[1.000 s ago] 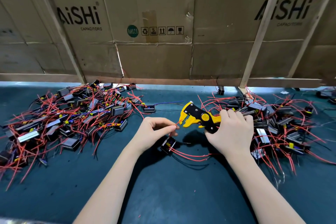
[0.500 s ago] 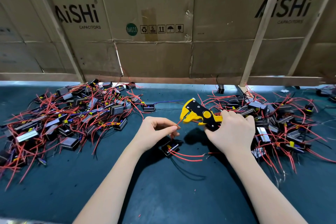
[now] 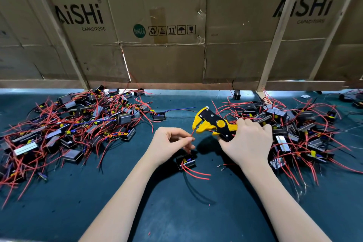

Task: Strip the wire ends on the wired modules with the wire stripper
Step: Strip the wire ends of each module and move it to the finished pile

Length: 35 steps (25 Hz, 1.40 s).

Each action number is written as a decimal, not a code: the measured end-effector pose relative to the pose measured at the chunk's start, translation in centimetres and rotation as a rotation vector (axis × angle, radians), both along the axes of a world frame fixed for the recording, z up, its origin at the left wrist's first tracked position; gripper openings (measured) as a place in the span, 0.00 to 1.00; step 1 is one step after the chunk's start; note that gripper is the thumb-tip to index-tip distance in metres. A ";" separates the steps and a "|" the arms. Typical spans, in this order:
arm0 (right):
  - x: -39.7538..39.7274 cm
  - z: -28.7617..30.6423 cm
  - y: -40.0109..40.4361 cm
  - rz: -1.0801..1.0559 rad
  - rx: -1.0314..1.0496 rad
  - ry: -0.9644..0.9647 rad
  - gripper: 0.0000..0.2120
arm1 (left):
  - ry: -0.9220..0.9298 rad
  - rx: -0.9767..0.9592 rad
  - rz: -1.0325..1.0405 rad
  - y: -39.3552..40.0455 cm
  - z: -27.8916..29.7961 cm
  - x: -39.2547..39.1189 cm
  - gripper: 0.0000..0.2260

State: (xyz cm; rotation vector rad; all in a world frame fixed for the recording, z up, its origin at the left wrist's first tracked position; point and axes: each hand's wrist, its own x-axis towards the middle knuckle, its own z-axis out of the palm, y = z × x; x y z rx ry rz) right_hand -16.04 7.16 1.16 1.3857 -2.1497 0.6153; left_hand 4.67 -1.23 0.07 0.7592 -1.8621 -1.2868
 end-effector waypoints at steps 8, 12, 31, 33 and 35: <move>-0.1 0.3 0.2 0.014 0.026 0.006 0.27 | -0.017 0.027 -0.048 0.2 0.1 -0.2 0.03; -0.2 0.4 0.2 0.025 0.056 0.005 0.26 | -0.032 0.009 -0.078 -0.1 0.2 0.1 0.04; -0.5 0.4 0.2 -0.100 0.166 -0.109 0.30 | -0.043 0.156 -0.369 -0.8 0.5 2.3 0.08; -0.5 0.0 0.1 -0.039 0.077 -0.044 0.29 | -0.064 0.121 -0.332 -0.7 0.3 1.9 0.05; -0.7 -0.4 0.1 -0.024 0.006 -0.014 0.29 | -0.070 0.112 -0.292 -0.6 0.4 1.8 0.04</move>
